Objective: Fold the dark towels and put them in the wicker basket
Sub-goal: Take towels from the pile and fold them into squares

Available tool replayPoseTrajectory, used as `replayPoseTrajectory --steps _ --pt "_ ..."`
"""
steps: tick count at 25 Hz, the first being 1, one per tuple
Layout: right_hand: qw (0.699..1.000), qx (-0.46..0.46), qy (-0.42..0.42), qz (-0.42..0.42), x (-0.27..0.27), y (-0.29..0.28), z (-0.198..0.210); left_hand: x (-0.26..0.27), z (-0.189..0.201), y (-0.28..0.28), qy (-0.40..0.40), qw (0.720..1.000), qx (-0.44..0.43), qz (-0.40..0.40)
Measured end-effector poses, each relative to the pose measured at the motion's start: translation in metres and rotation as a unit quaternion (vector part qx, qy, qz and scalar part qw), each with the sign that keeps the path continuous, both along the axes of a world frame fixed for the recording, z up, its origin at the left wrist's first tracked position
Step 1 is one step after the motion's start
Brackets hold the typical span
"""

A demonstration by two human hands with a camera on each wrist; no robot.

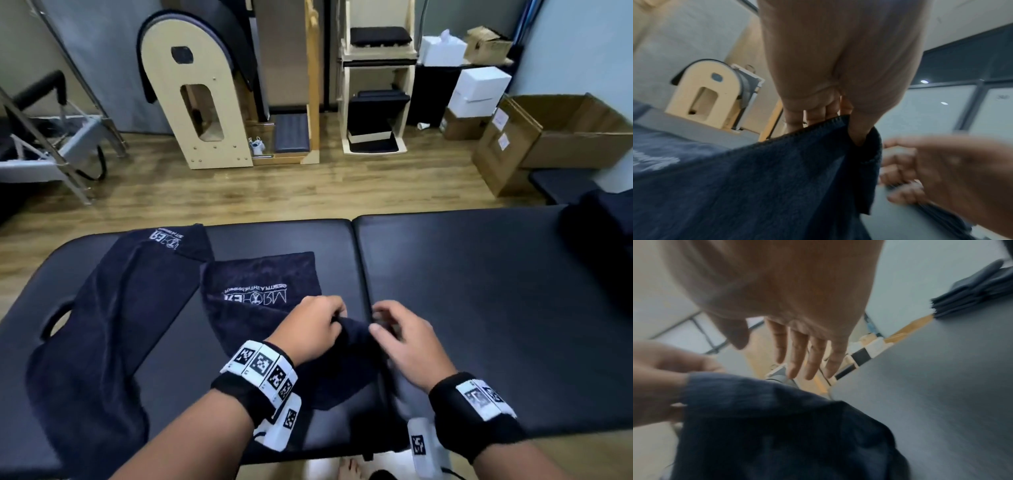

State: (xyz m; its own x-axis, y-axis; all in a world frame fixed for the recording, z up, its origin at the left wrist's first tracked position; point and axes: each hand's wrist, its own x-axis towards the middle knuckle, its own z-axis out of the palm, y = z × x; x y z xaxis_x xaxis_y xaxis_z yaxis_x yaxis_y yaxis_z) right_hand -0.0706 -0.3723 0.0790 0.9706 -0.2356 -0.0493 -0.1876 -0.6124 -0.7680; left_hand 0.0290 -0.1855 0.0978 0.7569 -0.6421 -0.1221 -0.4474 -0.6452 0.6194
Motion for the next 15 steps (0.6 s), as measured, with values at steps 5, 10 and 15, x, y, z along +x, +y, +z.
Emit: replayPoseTrajectory --steps 5,10,15 --pt "0.996 -0.082 0.008 0.04 0.011 0.016 0.01 -0.006 0.008 -0.032 -0.071 0.996 0.057 -0.025" --pt "0.993 -0.116 0.039 0.005 0.034 -0.002 0.005 0.006 -0.005 -0.003 -0.059 0.974 0.208 -0.065" --pt "0.978 -0.182 0.102 -0.015 0.042 -0.055 0.001 0.029 -0.004 0.049 -0.012 0.958 0.285 -0.037"
